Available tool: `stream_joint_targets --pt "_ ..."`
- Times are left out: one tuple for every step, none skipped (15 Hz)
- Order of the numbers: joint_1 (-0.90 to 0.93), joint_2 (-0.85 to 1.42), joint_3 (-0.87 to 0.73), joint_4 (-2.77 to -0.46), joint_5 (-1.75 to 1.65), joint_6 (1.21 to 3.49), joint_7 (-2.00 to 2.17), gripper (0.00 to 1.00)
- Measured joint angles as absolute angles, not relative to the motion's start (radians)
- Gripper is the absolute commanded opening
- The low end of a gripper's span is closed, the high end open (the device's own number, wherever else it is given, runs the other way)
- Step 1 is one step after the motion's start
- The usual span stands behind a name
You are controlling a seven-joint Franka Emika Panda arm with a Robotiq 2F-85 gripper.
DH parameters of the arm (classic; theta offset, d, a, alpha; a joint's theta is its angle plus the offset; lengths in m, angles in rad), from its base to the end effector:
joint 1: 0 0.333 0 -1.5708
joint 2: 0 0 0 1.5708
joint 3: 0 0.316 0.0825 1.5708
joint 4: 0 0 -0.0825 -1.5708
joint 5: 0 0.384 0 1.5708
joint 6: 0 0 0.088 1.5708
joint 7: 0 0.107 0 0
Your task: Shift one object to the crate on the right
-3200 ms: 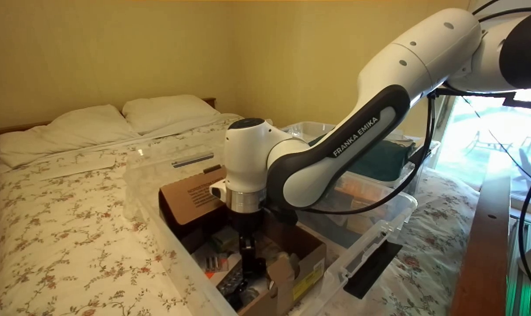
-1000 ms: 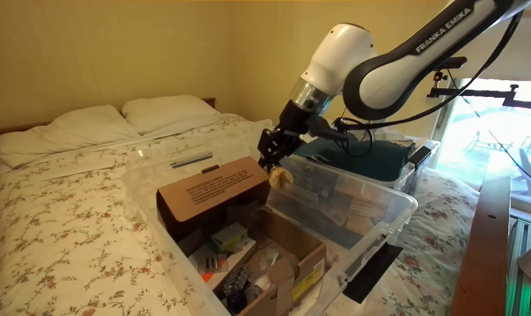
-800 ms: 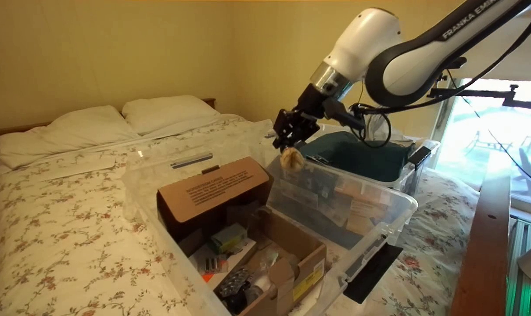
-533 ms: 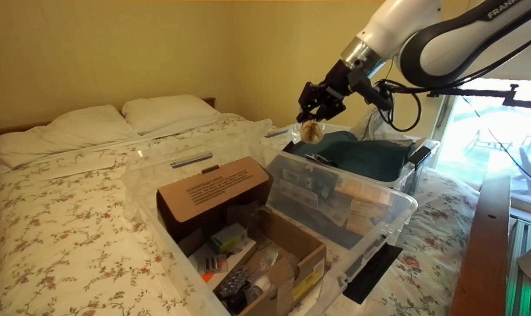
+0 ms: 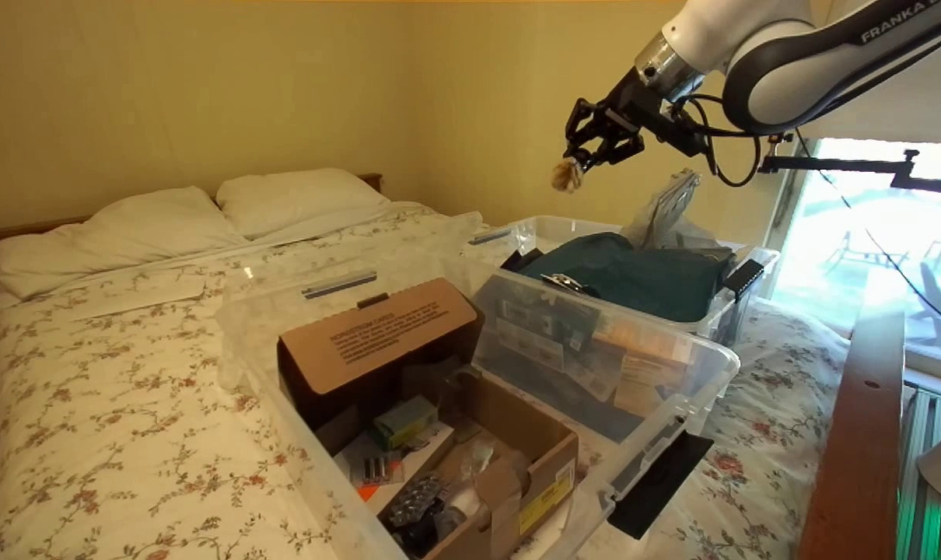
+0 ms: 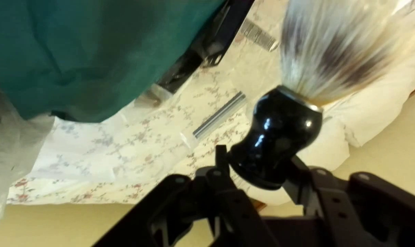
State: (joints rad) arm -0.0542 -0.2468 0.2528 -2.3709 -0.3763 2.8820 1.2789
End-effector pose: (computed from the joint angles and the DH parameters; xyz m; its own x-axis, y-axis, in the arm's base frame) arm 0.4942 0.1278 0.5019 0.5243 -0.6704 0.5251 -0.4775 -0.7420 -0.4706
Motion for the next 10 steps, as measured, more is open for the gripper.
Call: stream_joint_targets --pt "-0.135 -0.241 0.319 -2.335 -0.420 2.853 1.332 0.64" --pt "-0.216 -0.234 0.391 -2.294 -0.467 2.814 1.387 0.66" --pt "-0.295 -0.227 0.466 -2.252 -0.514 2.770 1.442 0.72" --pt "-0.373 -0.221 0.546 -2.212 -0.562 2.718 1.499 0.80" --pt "-0.442 -0.219 0.625 -2.176 -0.607 2.658 1.555 0.86" --pt "-0.501 -0.218 0.703 -2.145 -0.646 2.591 1.611 0.92" --pt "-0.551 -0.218 0.781 -2.123 -0.683 2.517 1.668 0.98" --pt "-0.590 -0.216 0.858 -2.107 -0.719 2.434 1.728 1.00" --pt "-0.578 -0.205 0.895 -2.102 -0.769 2.360 1.784 1.00" --pt "-0.517 -0.175 0.895 -2.104 -0.796 2.305 1.807 1.00"
